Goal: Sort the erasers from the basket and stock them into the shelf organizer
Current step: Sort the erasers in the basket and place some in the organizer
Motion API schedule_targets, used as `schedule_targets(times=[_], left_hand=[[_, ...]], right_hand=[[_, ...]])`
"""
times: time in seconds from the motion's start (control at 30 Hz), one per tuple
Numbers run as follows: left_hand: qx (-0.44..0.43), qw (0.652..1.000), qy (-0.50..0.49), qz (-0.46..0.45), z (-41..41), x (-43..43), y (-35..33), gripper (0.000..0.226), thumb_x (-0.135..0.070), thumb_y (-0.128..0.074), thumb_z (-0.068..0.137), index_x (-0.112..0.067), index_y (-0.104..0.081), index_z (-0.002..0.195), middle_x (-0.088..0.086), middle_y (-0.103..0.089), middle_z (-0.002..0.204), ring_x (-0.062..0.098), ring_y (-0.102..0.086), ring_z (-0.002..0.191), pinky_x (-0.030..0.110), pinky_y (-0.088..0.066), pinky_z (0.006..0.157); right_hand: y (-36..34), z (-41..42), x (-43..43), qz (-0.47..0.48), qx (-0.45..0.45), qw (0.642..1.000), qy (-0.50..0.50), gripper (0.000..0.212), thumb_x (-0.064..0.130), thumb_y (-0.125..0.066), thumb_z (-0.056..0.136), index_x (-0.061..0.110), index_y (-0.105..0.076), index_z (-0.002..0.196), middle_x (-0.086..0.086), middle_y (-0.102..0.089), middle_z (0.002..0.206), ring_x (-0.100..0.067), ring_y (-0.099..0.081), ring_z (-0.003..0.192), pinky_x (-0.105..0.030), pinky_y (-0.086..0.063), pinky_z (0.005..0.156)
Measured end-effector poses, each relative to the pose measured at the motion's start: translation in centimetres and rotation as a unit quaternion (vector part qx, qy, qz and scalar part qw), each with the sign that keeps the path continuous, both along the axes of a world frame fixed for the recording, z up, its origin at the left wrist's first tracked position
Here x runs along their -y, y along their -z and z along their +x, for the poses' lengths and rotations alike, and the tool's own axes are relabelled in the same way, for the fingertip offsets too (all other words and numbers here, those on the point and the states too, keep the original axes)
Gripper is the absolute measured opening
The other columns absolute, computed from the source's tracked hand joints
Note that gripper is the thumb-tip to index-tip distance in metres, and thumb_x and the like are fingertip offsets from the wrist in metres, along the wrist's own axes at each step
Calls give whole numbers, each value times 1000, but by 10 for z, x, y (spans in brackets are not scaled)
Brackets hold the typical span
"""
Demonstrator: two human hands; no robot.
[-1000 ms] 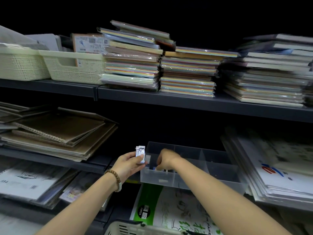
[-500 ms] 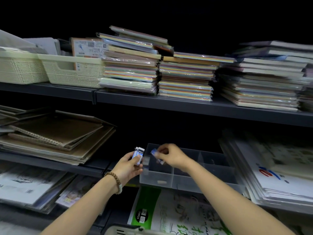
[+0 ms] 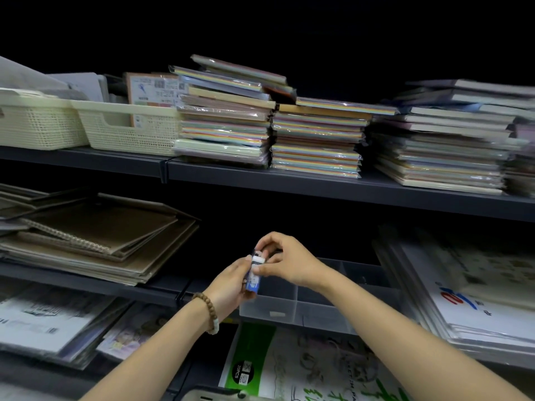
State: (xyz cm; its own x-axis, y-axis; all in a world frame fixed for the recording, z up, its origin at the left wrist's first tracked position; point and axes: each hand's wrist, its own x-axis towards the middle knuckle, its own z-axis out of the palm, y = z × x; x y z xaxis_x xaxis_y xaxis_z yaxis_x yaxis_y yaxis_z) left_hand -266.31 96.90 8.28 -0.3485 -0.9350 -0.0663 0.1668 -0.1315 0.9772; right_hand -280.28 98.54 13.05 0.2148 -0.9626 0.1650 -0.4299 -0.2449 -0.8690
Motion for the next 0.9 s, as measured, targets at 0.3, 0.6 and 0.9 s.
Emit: schedule_targets(times=[0.3,0.6,0.9], left_hand=[[-48,998,-2,-43,11,-1,-9,29,-24,-43,98,-11,-53,121,4,-57,87,10,-54,61,21,-51,57],[79,988,32,-129,22,7,-17,22,-33,-45,94,-13,-37,99,-2,-49,72,-1,-43,45,15,-40,46],[171,959,61,-217,29,16,-10,20,-35,-40,95,-15,-46,94,-2,-50,68,3,-45,50,18,-42,49]], right_hand=[[15,9,0,-34,171,978,112,24,5,-75,76,14,-57,89,-1,-60,88,-10,-61,73,-17,-54,69],[12,1,-4,107,151,983,-5,34,24,-59,92,11,-60,122,-12,-65,105,-11,-61,86,-21,-55,77],[16,-10,4,132,194,972,-1,34,14,-66,86,16,-57,118,-2,-71,97,-8,-66,80,-19,-53,71]])
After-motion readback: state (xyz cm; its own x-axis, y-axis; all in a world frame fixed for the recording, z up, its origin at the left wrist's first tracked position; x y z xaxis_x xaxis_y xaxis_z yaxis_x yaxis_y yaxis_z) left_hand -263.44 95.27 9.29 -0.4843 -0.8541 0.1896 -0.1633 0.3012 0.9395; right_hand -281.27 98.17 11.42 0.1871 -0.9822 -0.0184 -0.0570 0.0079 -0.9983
